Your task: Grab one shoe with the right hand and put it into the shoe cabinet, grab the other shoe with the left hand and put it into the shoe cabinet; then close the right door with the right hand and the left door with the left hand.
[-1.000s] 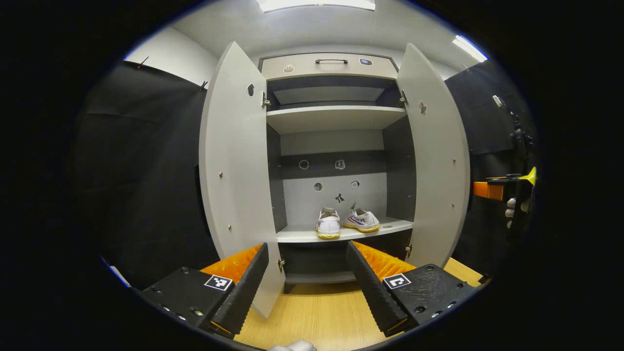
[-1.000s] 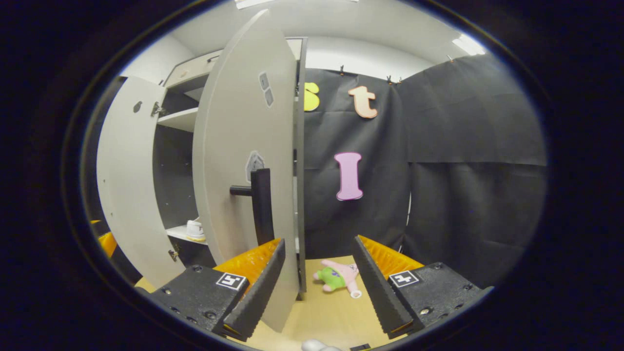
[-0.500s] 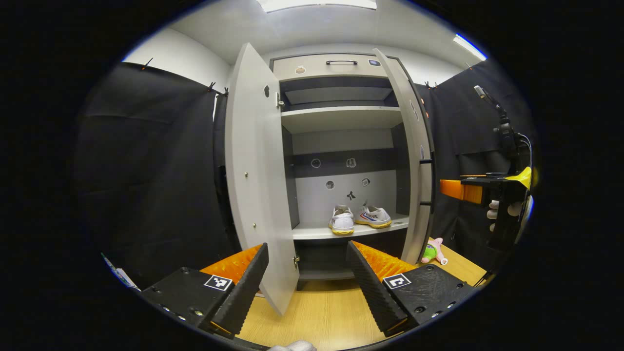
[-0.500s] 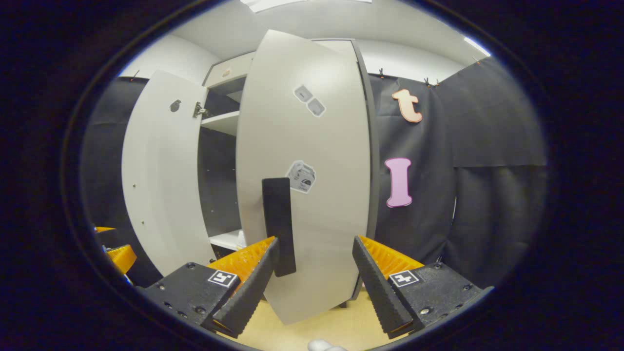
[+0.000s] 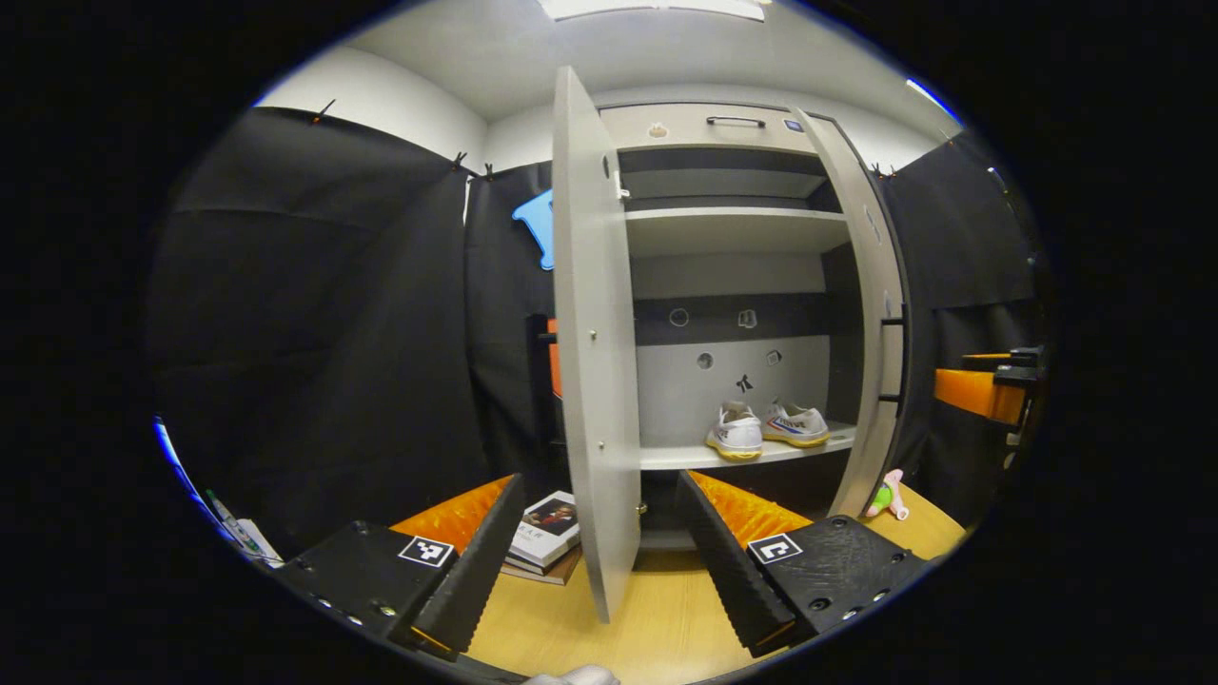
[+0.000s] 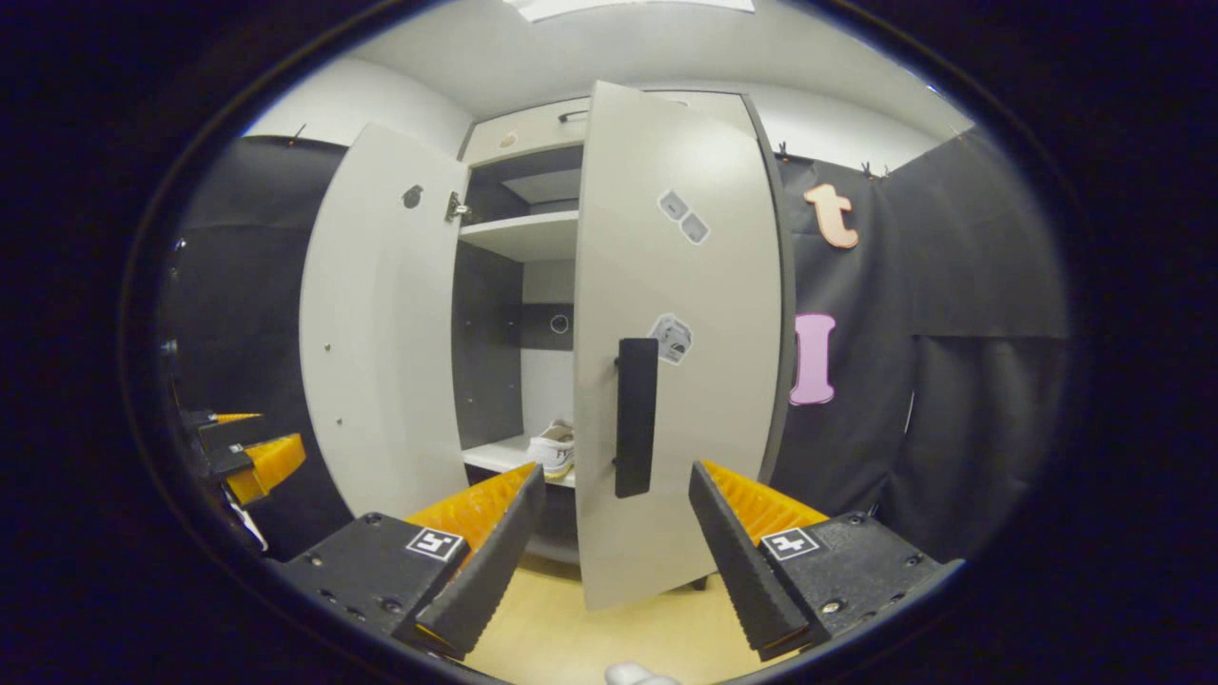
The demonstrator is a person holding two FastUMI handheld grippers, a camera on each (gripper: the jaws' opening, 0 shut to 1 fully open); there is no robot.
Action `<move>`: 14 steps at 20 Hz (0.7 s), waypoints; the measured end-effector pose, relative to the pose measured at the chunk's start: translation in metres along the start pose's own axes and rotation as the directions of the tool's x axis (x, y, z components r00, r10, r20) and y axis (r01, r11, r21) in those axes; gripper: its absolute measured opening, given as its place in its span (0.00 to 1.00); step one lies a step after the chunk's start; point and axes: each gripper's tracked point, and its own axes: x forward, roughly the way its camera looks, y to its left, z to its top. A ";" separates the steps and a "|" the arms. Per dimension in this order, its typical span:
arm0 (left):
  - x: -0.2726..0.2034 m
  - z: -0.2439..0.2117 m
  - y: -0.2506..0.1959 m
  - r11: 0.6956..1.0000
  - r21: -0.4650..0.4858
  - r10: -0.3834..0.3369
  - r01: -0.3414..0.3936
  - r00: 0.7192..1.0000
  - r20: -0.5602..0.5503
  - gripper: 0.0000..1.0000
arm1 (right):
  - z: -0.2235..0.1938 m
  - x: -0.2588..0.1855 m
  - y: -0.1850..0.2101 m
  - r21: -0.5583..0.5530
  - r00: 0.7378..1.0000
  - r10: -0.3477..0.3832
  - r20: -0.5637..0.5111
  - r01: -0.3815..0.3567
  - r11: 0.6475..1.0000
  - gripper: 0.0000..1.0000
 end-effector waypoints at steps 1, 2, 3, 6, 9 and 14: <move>0.008 0.000 0.014 1.000 0.001 0.014 -0.014 1.000 0.001 0.96 | -0.002 -0.003 0.003 0.000 1.000 -0.003 -0.004 0.003 1.000 0.99; 0.014 0.002 0.027 1.000 0.006 0.027 -0.027 1.000 0.004 0.96 | -0.004 -0.005 0.007 -0.004 1.000 -0.005 -0.014 0.005 1.000 0.96; 0.021 0.003 0.041 0.999 0.010 0.046 -0.046 0.999 0.007 0.96 | -0.006 -0.008 0.010 -0.005 1.000 -0.011 -0.020 0.010 1.000 0.96; 0.042 0.012 0.082 0.995 0.033 0.089 -0.089 0.996 0.023 0.96 | -0.008 -0.019 0.014 -0.005 0.999 -0.034 -0.026 0.034 0.999 0.99; 0.066 0.021 0.107 0.993 0.050 0.107 -0.108 0.994 0.036 0.96 | -0.014 -0.030 0.017 0.001 0.998 -0.049 -0.045 0.049 0.999 0.99; 0.103 0.020 0.111 0.996 0.035 0.080 -0.080 0.997 0.016 0.96 | -0.022 -0.047 0.015 0.003 0.994 -0.086 -0.067 0.087 0.996 0.99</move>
